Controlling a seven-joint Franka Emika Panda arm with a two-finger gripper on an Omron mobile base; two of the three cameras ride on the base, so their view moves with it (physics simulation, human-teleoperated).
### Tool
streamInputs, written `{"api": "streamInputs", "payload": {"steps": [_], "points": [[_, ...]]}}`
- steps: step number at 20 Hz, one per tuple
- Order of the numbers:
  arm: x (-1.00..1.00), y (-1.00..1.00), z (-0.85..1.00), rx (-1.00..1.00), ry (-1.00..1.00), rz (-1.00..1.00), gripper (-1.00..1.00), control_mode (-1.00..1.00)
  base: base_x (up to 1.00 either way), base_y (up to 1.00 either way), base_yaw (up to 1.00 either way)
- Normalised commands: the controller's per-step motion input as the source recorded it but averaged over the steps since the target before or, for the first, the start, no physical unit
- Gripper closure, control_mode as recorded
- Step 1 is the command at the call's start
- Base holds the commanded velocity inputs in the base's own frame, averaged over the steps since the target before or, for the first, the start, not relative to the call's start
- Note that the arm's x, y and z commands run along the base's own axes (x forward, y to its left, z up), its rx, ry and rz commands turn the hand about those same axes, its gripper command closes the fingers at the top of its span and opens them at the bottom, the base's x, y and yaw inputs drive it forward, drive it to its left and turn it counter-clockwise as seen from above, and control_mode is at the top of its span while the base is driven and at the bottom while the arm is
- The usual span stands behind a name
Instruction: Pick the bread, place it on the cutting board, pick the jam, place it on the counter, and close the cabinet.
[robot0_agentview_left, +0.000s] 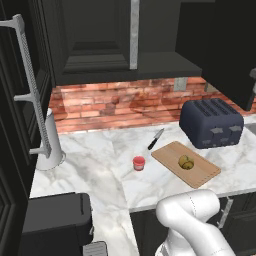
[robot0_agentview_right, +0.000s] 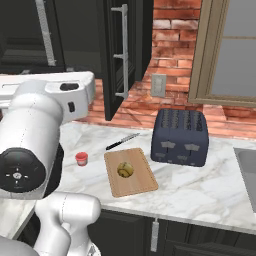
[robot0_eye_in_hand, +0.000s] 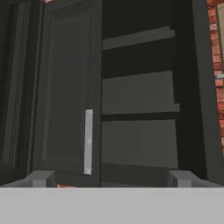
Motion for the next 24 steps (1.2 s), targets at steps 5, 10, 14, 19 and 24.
{"api": "streamInputs", "payload": {"steps": [5, 10, 14, 19, 24], "points": [[0.0, -0.48, 0.0, 0.0, 0.0, 0.05, -1.0, -1.0, 0.0, 0.0, 0.0], [0.0, -0.45, 0.0, 0.0, 0.0, 0.05, -1.0, -1.0, 0.0, 0.0, 0.0], [0.0, -0.43, -0.02, 0.0, 0.0, 0.06, -1.0, -1.0, 0.0, 0.0, 0.0], [0.0, -0.39, -0.07, 0.0, 0.0, 0.05, -1.0, -1.0, 0.0, 0.0, 0.0], [0.03, -0.29, -0.19, 0.0, 0.0, 0.04, -1.0, -1.0, 0.0, 0.0, 0.0]]}}
